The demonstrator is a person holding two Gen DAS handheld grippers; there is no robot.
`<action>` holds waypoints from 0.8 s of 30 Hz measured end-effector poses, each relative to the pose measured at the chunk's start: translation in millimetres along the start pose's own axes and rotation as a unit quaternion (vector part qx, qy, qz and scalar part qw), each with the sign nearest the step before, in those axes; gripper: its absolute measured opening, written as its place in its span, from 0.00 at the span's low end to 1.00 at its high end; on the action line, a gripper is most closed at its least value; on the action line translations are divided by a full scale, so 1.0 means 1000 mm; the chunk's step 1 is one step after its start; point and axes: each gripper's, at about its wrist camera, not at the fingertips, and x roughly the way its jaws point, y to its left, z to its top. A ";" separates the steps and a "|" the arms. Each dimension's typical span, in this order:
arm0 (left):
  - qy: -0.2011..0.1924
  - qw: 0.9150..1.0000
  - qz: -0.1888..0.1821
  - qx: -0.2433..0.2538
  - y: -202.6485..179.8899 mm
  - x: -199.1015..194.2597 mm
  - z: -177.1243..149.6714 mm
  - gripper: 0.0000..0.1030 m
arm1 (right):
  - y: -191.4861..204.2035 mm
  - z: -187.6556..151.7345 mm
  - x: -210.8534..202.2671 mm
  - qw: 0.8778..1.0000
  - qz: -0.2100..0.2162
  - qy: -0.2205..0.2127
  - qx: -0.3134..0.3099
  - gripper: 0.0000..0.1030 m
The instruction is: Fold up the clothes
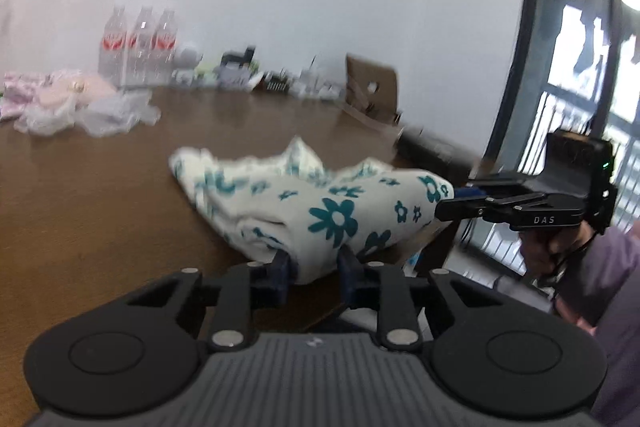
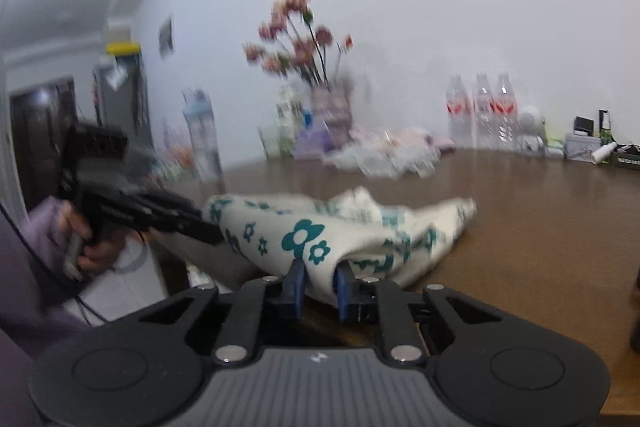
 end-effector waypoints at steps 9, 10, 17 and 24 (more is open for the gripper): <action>-0.033 0.994 0.064 -0.087 0.037 0.045 0.093 0.28 | -0.067 0.070 0.067 0.988 -0.069 -0.023 0.139 0.17; -0.028 0.992 0.080 -0.099 0.042 0.059 0.101 0.28 | -0.074 0.075 0.082 0.985 -0.094 -0.014 0.145 0.18; 0.069 0.977 0.174 -0.099 0.062 0.150 0.106 0.26 | -0.101 0.073 0.158 0.968 -0.202 0.057 0.139 0.19; 0.022 0.981 0.162 -0.104 0.064 0.132 0.099 0.37 | -0.081 0.067 0.129 0.960 -0.255 0.027 0.110 0.30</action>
